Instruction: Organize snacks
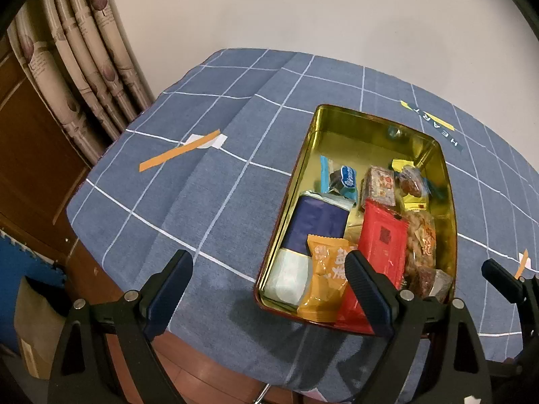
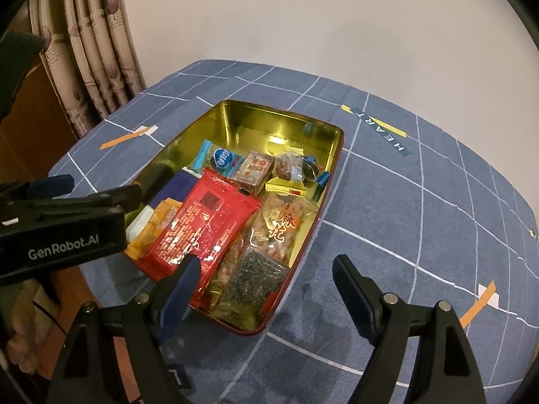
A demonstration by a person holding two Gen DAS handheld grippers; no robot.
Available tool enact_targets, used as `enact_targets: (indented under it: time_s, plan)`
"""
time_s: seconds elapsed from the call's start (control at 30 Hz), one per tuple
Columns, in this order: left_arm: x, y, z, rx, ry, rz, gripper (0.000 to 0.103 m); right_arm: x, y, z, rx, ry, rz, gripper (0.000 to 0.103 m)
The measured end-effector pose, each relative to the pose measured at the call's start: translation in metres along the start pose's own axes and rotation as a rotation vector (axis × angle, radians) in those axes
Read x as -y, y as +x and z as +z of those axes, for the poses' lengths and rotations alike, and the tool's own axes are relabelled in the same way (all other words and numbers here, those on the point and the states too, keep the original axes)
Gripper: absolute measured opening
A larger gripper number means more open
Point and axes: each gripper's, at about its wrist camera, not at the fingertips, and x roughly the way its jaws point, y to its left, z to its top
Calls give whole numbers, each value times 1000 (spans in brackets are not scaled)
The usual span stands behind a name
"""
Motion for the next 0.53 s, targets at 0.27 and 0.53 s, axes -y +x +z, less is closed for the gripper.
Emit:
enact_targets:
  time_s: [0.27, 0.53]
  plan:
    - [1, -1, -1, 14, 0, -16, 90, 0, -1, -1, 2, -5, 1, 82]
    - [-2, 1, 0, 1, -10, -16, 91, 1, -1, 0, 7, -1, -2, 82]
